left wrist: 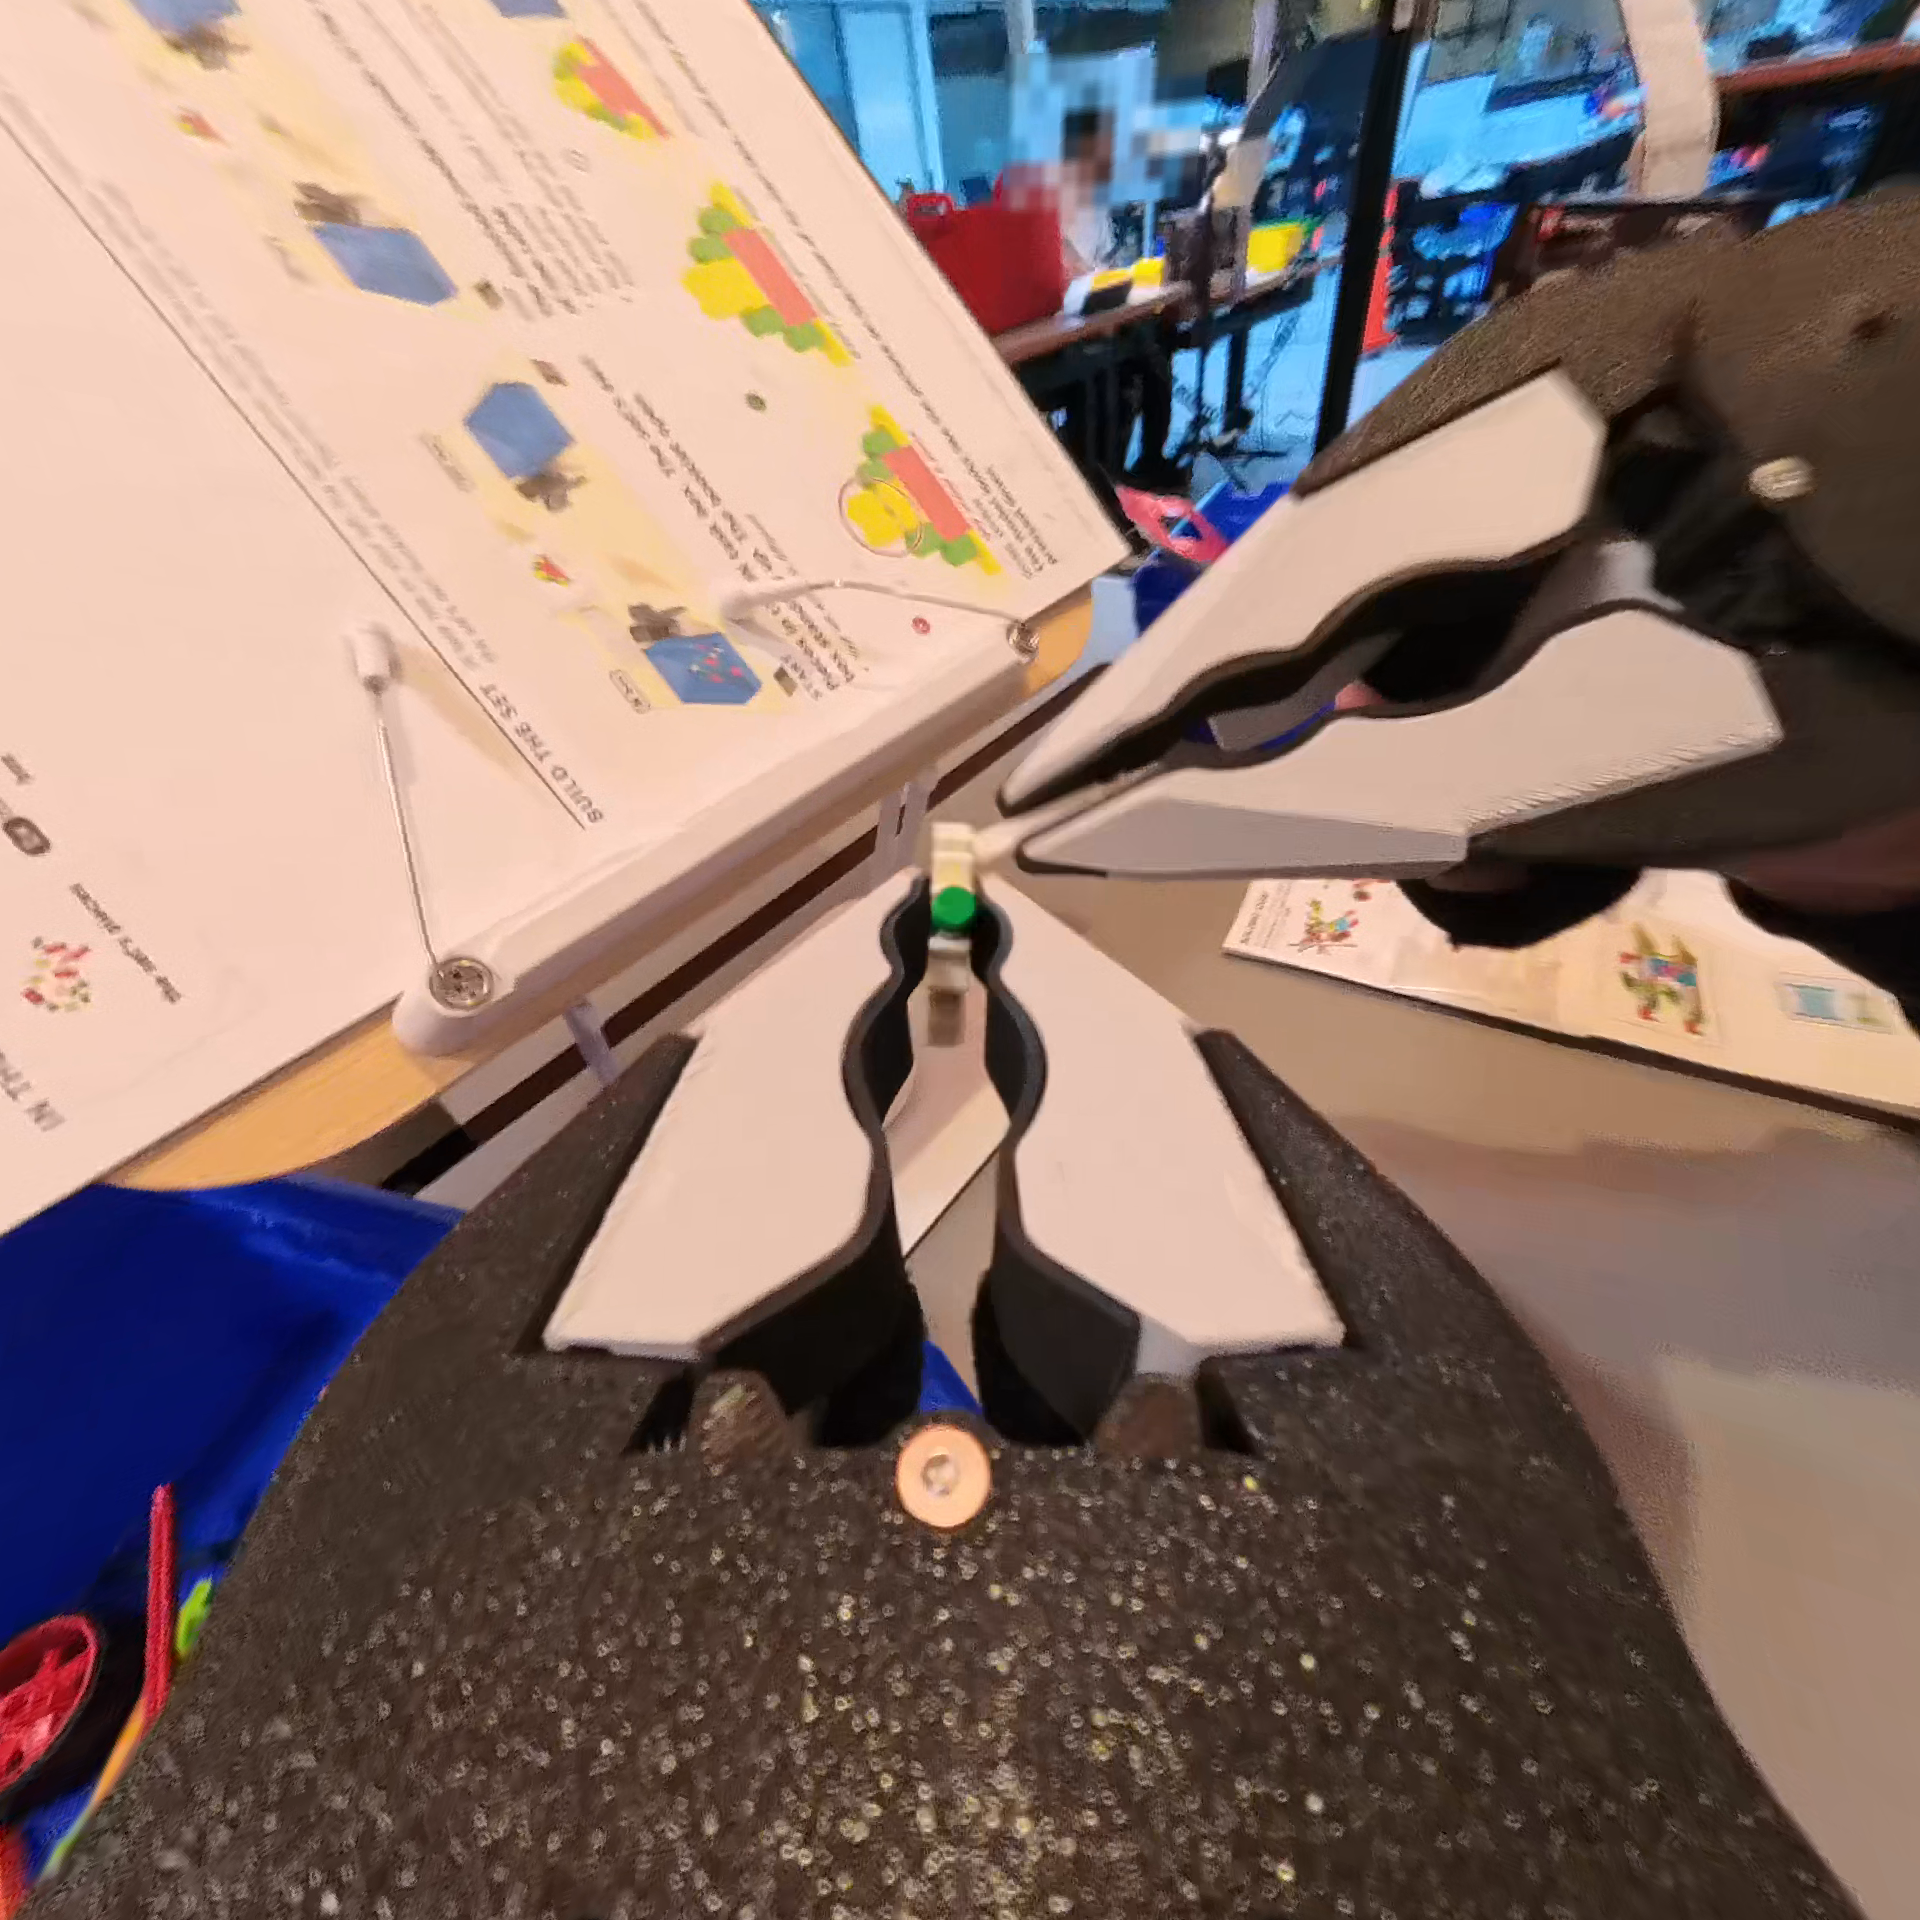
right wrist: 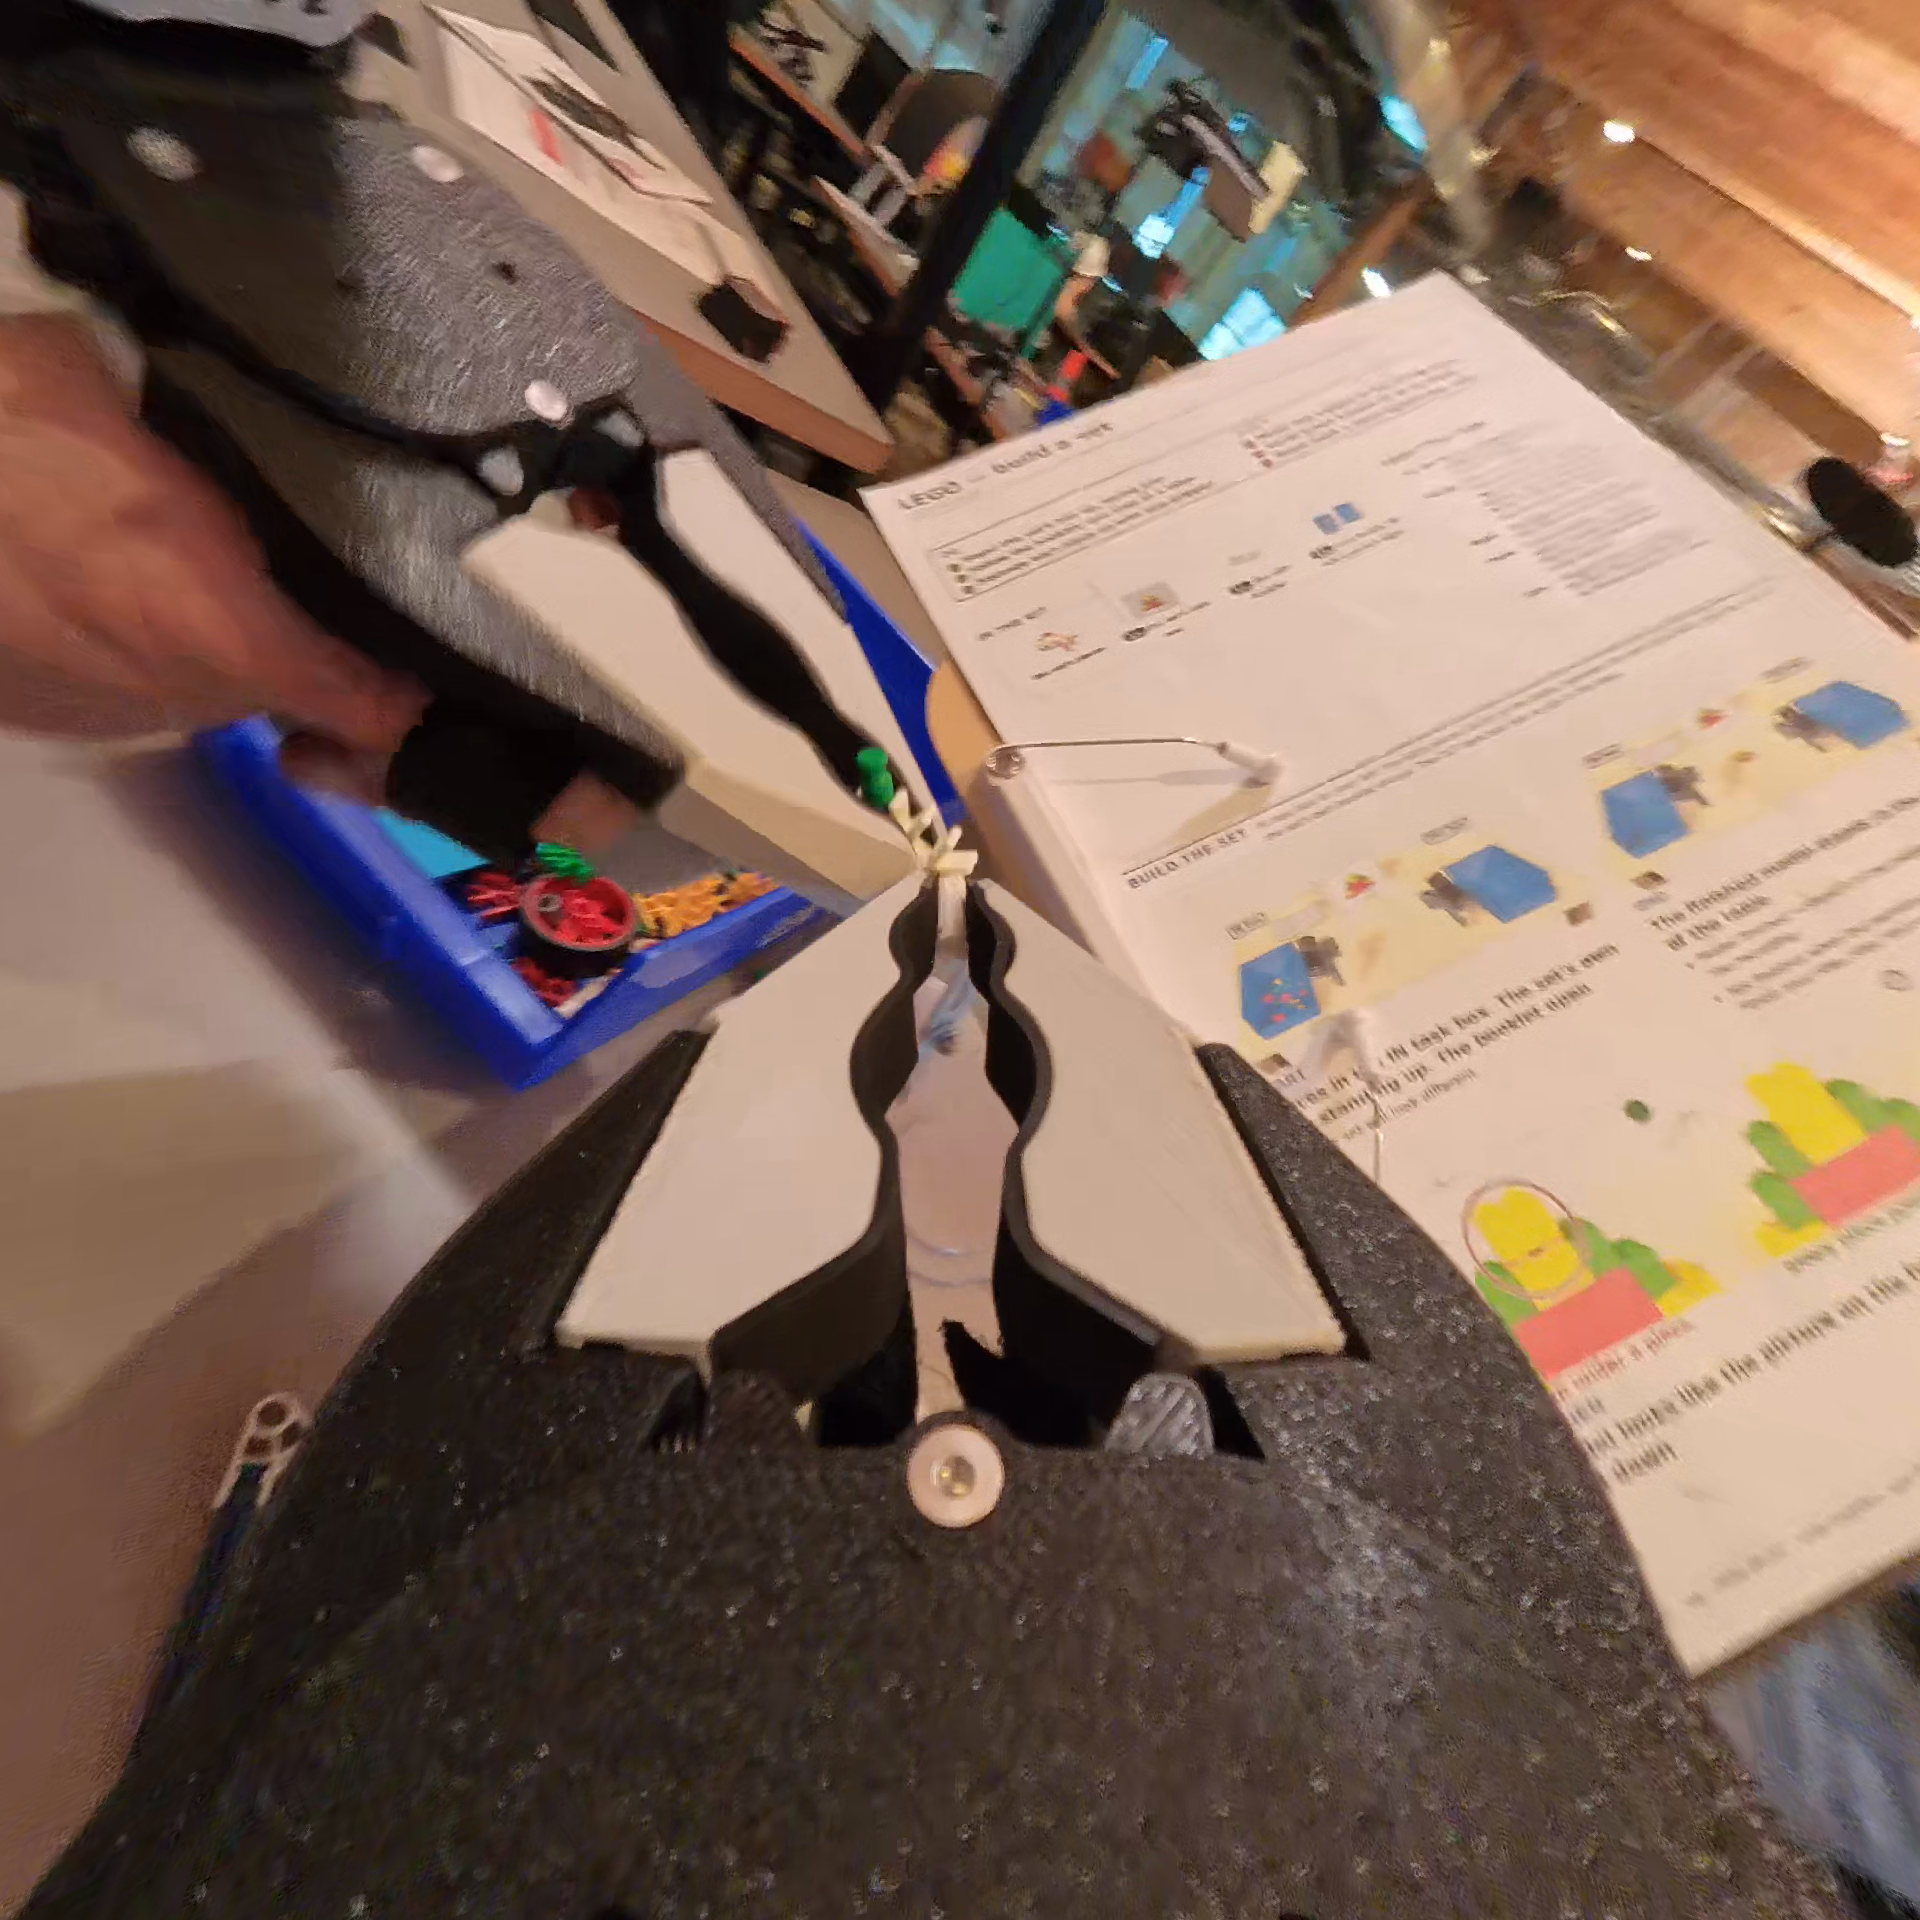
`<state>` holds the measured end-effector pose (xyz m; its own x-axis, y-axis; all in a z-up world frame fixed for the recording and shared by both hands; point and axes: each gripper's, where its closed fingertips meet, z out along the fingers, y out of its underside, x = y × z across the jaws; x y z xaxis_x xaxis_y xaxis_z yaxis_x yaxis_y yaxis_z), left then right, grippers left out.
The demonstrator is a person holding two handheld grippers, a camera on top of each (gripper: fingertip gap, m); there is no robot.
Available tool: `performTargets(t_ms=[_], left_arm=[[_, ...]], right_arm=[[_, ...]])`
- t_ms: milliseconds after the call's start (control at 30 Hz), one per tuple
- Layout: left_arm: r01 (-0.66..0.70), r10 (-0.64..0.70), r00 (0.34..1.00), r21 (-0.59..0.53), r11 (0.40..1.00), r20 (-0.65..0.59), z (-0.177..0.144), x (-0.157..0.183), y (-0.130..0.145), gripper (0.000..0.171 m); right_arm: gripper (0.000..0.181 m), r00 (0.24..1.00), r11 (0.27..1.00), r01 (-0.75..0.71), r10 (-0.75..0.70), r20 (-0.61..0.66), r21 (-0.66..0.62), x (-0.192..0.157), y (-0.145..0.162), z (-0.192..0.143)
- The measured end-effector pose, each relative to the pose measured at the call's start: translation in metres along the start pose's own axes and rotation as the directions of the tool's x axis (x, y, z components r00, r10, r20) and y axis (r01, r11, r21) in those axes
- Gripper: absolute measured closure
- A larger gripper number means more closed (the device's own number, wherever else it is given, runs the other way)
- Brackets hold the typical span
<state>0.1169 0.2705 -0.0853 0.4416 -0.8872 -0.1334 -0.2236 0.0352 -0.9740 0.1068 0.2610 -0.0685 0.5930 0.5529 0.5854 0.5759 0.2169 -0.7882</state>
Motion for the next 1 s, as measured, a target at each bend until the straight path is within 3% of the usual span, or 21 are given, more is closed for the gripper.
performTargets(t_ms=[100,300,333,400,467,567,667,767,800,933,1000], left_arm=[[0.066,-0.068,0.994,0.025,0.998,0.08,0.01,-0.009,0.004,0.168],[0.135,-0.14,0.989,0.096,0.986,0.045,-0.008,-0.015,-0.016,0.168],[0.186,-0.191,0.981,0.134,0.973,0.029,-0.012,-0.017,-0.021,0.168],[0.382,-0.364,0.924,0.218,0.898,-0.12,-0.022,-0.017,-0.036,0.168],[0.385,-0.374,0.923,0.272,0.882,-0.091,-0.038,-0.035,-0.04,0.168],[0.216,-0.256,0.96,0.278,0.936,0.117,-0.073,-0.069,-0.044,0.168],[0.08,-0.149,0.948,0.244,0.966,0.281,-0.109,-0.095,-0.046,0.168],[0.098,-0.175,0.945,0.272,0.957,0.276,-0.126,-0.105,-0.047,0.167],[0.098,-0.173,0.944,0.262,0.96,0.28,-0.128,-0.108,-0.044,0.168],[0.059,-0.098,0.954,0.145,0.988,0.284,-0.118,-0.107,-0.026,0.168],[0.085,-0.101,0.983,0.109,0.99,0.153,-0.105,-0.087,-0.021,0.168]], right_arm=[[0.18,0.99,0.995,0.068,-0.076,-0.119,-0.071,0.005,0.006,0.009],[0.18,0.973,0.998,0.066,-0.06,-0.224,0.022,0.01,-0.019,0.006],[0.181,0.959,0.995,0.094,-0.084,-0.272,0.026,0.014,-0.023,0.003],[0.18,0.933,0.99,0.123,-0.09,-0.348,0.073,0.019,-0.035,-0.005],[0.178,0.951,0.989,0.109,-0.074,-0.301,0.101,0.01,-0.043,-0.003],[0.179,0.982,0.982,0.068,-0.035,-0.186,0.175,-0.011,-0.06,-0.001],[0.178,0.999,0.984,0.014,-0.008,-0.037,0.18,-0.041,-0.071,0.019],[0.176,0.992,0.995,-0.101,0.101,0.07,-0.008,-0.062,-0.04,0.068],[0.164,0.985,0.99,-0.129,0.134,0.108,-0.052,-0.069,-0.029,0.082],[0.161,0.94,0.956,-0.293,0.294,0.173,-0.029,-0.064,-0.017,0.092],[0.162,0.939,0.949,-0.313,0.302,0.166,0.043,-0.05,-0.024,0.08]])
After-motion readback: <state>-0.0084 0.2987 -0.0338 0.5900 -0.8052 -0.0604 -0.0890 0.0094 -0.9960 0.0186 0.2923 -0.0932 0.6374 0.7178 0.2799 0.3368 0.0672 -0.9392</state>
